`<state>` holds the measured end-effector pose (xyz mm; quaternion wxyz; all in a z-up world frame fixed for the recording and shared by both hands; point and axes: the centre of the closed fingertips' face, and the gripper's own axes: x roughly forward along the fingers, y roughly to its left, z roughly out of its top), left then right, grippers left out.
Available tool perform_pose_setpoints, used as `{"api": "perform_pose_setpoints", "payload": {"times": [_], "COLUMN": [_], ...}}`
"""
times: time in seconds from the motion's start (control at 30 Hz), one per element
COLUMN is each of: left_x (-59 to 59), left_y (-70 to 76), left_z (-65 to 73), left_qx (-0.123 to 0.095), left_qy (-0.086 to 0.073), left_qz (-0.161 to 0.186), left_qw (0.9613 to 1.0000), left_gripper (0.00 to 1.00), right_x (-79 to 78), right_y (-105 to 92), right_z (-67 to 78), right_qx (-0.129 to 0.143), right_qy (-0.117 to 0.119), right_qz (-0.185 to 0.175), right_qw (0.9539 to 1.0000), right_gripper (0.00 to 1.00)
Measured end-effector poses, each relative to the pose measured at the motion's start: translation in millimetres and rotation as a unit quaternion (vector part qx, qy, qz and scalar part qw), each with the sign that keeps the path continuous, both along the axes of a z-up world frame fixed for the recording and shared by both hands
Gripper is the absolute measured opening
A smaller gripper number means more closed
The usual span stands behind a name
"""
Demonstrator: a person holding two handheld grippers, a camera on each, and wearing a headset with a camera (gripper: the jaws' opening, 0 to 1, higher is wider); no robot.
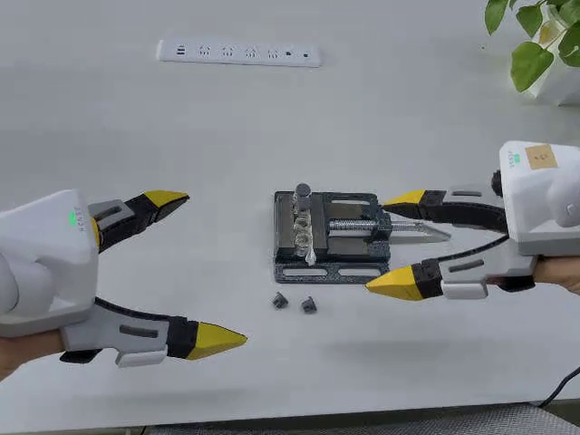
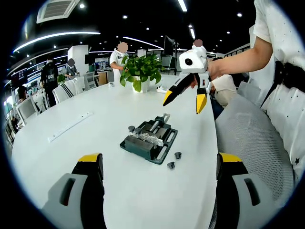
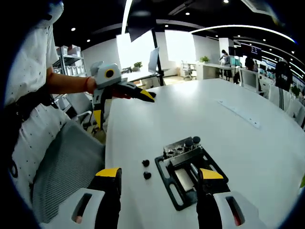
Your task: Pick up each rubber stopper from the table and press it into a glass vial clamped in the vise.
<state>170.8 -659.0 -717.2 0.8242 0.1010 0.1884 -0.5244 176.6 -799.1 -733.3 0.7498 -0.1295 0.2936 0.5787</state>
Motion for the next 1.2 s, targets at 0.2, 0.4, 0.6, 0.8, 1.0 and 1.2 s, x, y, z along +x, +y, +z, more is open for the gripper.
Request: {"api": "perform_pose_setpoints", "payload": {"times": [0.2, 0.4, 0.6, 0.8, 1.0, 1.2], "left_x": [-1.8, -2.5, -3.2, -4.2, -5.7, -5.2], "left_y": [0.7, 0.3, 0.2, 2.2, 2.8, 3.2], "left_z": [-0.6, -1.7, -2.4, -3.4, -5.8, -6.7], "left_qx": [0.003, 0.005, 0.005, 0.007, 0.006, 0.005], "left_qy": [0.002, 0.004, 0.006, 0.007, 0.011, 0.012], "left_qz": [-0.001, -0.002, -0.003, -0.002, -0.001, 0.002], "left_qw": [1.0000, 1.0000, 1.0000, 1.0000, 0.9999, 0.9999], "left_gripper": [0.99, 0.98, 0.98, 0.98, 0.97, 0.97], "right_x": [-13.8, -25.1, -29.6, -30.6, -28.6, -23.6], "right_y": [-6.2, -3.6, -3.5, 4.7, 19.0, 28.5], "right_z": [-12.7, -25.6, -42.4, -55.7, -67.0, -76.7], "right_qx": [0.002, 0.005, 0.001, 0.000, -0.004, -0.006], "right_qy": [0.010, 0.024, 0.035, 0.041, 0.044, 0.047], "right_qz": [0.003, 0.008, 0.014, 0.024, 0.038, 0.050], "right_qw": [0.9999, 0.9997, 0.9993, 0.9989, 0.9983, 0.9976], "right_gripper": [0.59, 0.57, 0.51, 0.43, 0.35, 0.28]}}
